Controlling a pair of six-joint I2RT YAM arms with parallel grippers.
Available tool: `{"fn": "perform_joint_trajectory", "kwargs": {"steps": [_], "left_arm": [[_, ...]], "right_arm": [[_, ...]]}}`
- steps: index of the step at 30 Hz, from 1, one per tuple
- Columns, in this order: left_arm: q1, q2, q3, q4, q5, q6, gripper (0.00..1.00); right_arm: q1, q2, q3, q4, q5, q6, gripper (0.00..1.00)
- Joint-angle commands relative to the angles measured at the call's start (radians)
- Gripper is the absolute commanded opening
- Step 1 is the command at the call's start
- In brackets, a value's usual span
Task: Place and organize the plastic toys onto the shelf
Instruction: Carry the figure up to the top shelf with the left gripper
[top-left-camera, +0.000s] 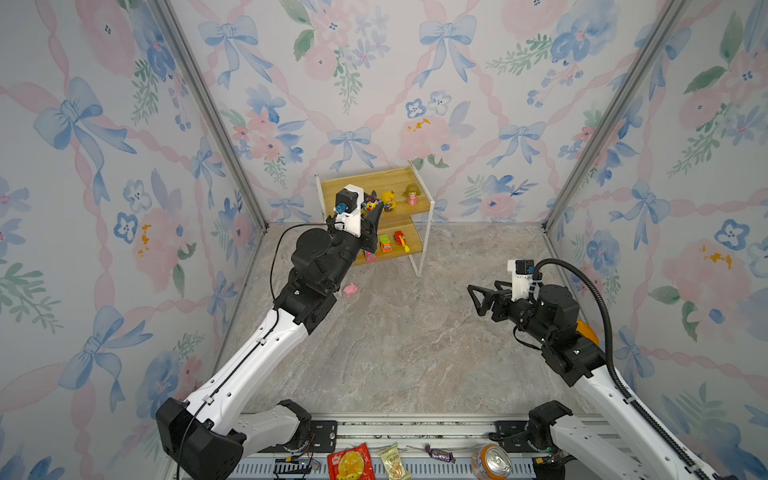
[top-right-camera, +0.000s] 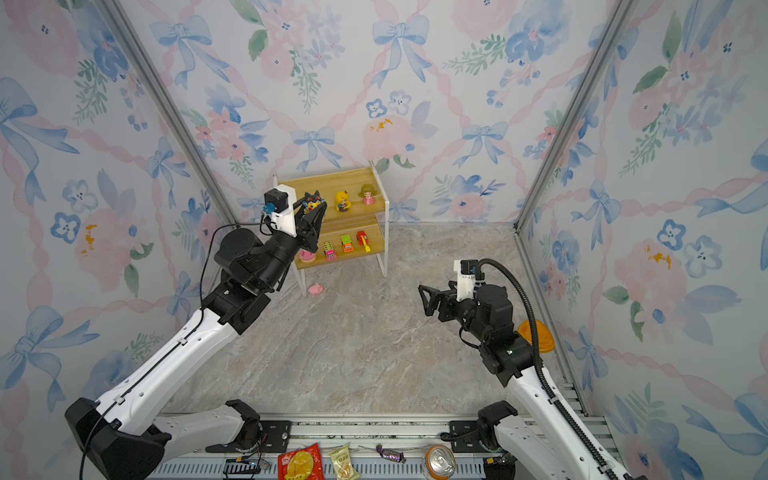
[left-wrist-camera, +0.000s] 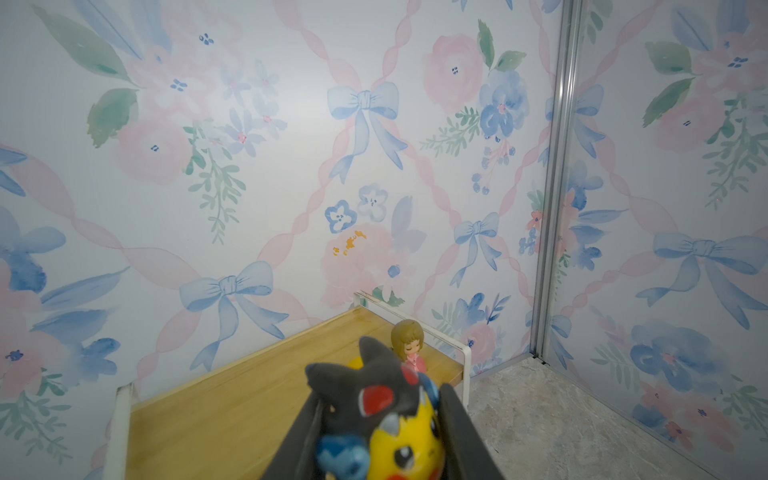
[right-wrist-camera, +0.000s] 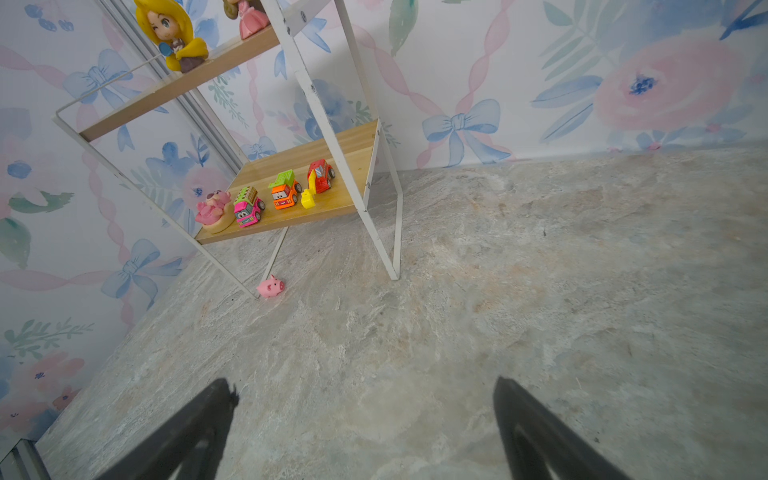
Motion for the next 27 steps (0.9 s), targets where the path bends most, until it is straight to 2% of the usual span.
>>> {"fn": "perform_joint_trajectory", "kwargs": {"steps": [1, 5, 15, 20, 27], "left_arm": [[0.051, 0.031, -0.029, 0.155, 0.098, -0.003, 0.3], [0.088, 0.074, -0.049, 0.264, 0.145, -0.032, 0.3], [0.115, 0.184, -0.06, 0.396, 0.151, -0.07, 0.3], [0.13, 0.212, -0.061, 0.422, 0.144, -0.089, 0.3], [0.14, 0.257, -0.048, 0.428, 0.145, -0.097, 0.3]], "right_arm": [[-0.01, 0.007, -0.013, 0.053, 0.009, 0.005, 1.0], [-0.01, 0.024, -0.016, 0.072, 0.005, 0.001, 1.0], [0.007, 0.043, -0.058, 0.198, -0.045, -0.025, 1.0], [0.098, 0.024, -0.08, 0.279, -0.029, -0.115, 0.99], [0.284, 0.057, -0.076, 0.373, 0.084, -0.303, 0.99]]}}
